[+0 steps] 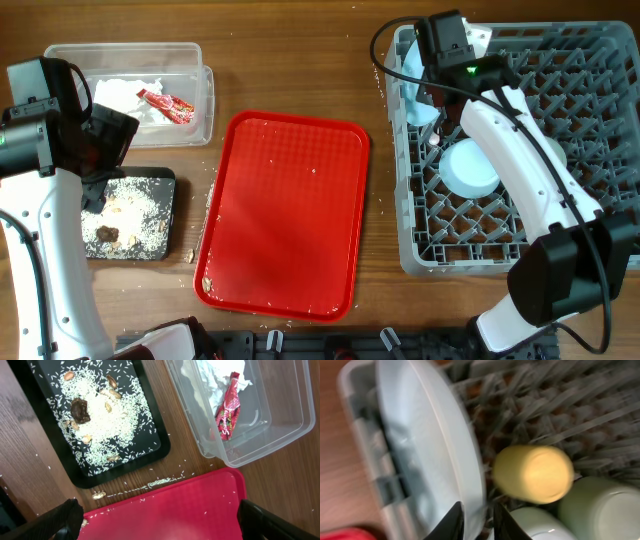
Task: Sort waste into correct bins and load items into the dishwasher rack
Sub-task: 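Stand the plate upright in the rack's back-left slots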
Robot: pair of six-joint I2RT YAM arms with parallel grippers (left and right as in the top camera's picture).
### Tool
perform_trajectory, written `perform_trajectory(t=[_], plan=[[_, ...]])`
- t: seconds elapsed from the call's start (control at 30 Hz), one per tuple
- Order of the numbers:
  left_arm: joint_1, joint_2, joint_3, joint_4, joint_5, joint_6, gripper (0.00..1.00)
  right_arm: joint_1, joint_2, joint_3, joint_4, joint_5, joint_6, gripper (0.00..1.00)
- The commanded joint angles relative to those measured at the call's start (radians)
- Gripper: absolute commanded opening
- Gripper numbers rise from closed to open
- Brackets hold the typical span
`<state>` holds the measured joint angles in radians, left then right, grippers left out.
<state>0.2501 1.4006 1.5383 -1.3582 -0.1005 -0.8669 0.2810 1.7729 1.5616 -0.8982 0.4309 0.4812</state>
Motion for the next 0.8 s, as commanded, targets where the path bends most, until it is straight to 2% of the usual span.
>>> perform_trajectory(t=[0.0, 0.03, 0.1, 0.23, 0.33, 0.4, 0.53, 0.57, 0.6, 0.67, 0.77], plan=[[0.005, -0.005, 0.01, -0.001, -0.013, 0.002, 1.0, 0.004, -0.101, -0.001, -0.019, -0.215, -0.01, 0.34], [0.005, -0.005, 0.01, -0.001, -0.013, 0.002, 1.0, 0.004, -0.143, -0.001, -0.033, -0.246, -0.011, 0.44], [0.005, -0.005, 0.01, -0.001, -0.013, 0.002, 1.0, 0.004, -0.223, -0.001, -0.081, -0.276, -0.011, 0.54], [0.005, -0.005, 0.01, -0.001, -0.013, 0.002, 1.0, 0.01, -0.373, -0.006, -0.221, -0.322, -0.001, 0.54], [0.005, -0.005, 0.01, -0.001, -0.013, 0.002, 1.0, 0.06, -0.478, -0.053, -0.264, -0.324, 0.011, 0.54], [0.005, -0.005, 0.01, -0.001, -0.013, 0.002, 1.0, 0.13, -0.567, -0.131, -0.257, -0.323, 0.042, 0.54], [0.005, -0.005, 0.01, -0.001, -0.013, 0.002, 1.0, 0.313, -0.809, -0.401, -0.132, -0.226, 0.144, 0.54], [0.005, -0.005, 0.01, -0.001, -0.013, 0.002, 1.0, 0.332, -0.843, -0.435, -0.111, -0.213, 0.159, 0.62], [0.005, -0.005, 0.01, -0.001, -0.013, 0.002, 1.0, 0.343, -0.873, -0.462, -0.085, -0.215, 0.161, 0.99], [0.005, -0.005, 0.01, -0.001, -0.013, 0.002, 1.0, 0.348, -0.914, -0.488, -0.052, -0.221, 0.198, 1.0], [0.005, -0.005, 0.01, -0.001, -0.013, 0.002, 1.0, 0.348, -0.924, -0.489, -0.052, -0.222, 0.366, 1.0]])
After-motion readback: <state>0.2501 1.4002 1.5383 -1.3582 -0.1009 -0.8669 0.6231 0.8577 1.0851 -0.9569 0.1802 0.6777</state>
